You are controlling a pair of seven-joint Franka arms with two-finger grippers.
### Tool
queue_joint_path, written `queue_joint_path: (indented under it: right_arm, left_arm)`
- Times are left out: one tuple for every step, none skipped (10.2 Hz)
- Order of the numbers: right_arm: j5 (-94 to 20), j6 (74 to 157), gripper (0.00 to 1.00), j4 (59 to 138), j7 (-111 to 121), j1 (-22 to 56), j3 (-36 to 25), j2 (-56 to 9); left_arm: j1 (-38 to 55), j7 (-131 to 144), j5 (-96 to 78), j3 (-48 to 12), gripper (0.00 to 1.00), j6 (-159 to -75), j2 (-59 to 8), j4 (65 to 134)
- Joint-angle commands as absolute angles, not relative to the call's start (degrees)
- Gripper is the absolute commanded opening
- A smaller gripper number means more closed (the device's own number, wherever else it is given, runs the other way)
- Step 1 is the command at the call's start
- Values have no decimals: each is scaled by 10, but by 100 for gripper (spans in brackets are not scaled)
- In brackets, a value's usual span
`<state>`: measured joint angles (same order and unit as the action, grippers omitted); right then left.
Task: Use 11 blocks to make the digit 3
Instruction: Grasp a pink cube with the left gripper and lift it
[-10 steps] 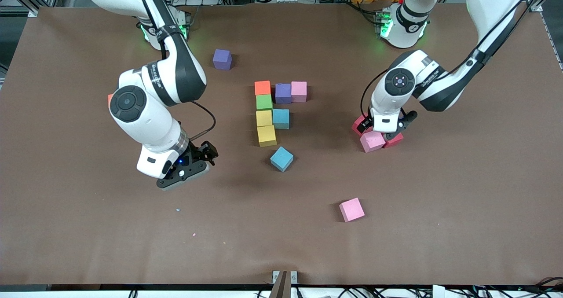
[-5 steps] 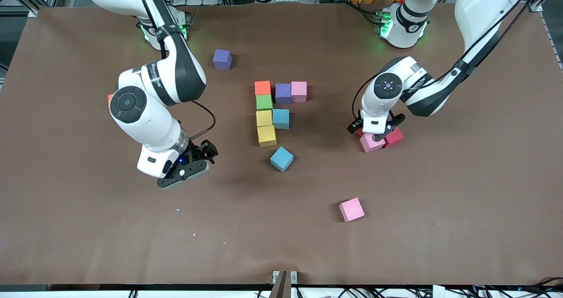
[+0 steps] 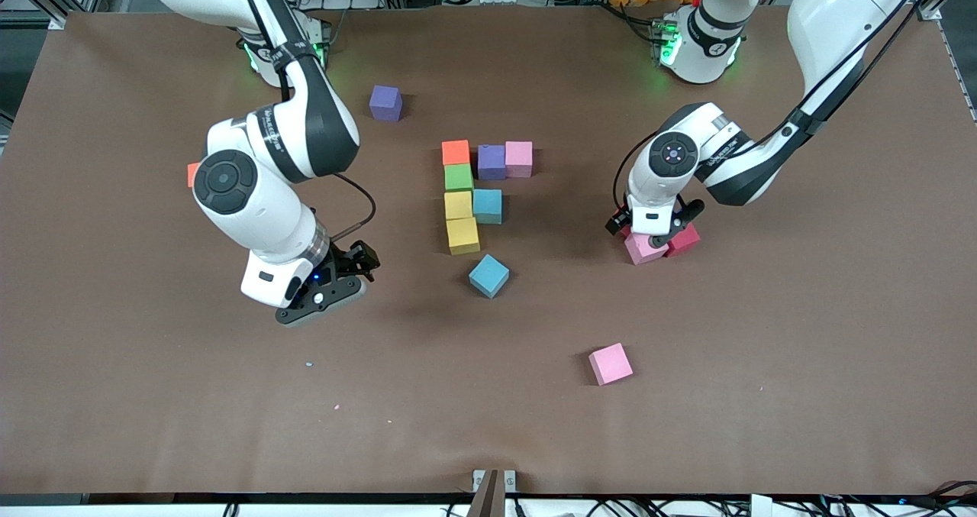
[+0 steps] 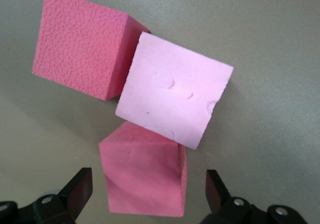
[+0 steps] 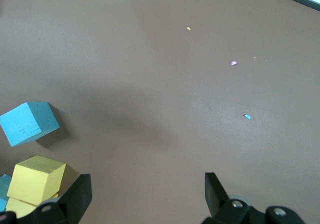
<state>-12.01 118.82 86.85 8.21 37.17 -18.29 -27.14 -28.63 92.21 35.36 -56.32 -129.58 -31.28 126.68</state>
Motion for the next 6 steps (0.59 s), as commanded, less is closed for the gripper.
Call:
queue_joint_path:
  right_arm:
    - [-112,1181,100,876,86,367,-176,-258]
    - [-112,1181,100,877,86,367,-176,-258]
    - [-112,1181,100,878,86,367,-176,-258]
    - [-112,1178,100,878,87,367,-177,-258]
    - [-111,1172,100,877,87,366,-177,-258]
    - [-111,1167,100,878,89,359,-176,-258]
  left_arm:
    - [-286,933,378,-554,100,-1304,-316,1269]
    - [-287,934,388,-550,100,-1309,-323,1271]
    - [-287,934,402,-543,88,-1310,-330,1270]
    - [-287,936,403,-540,71,-1310,-332,1269]
    - [-283,945,403,-540,54,-1309,-333,1267]
    - [-280,955,403,-540,37,-1310,-334,1266]
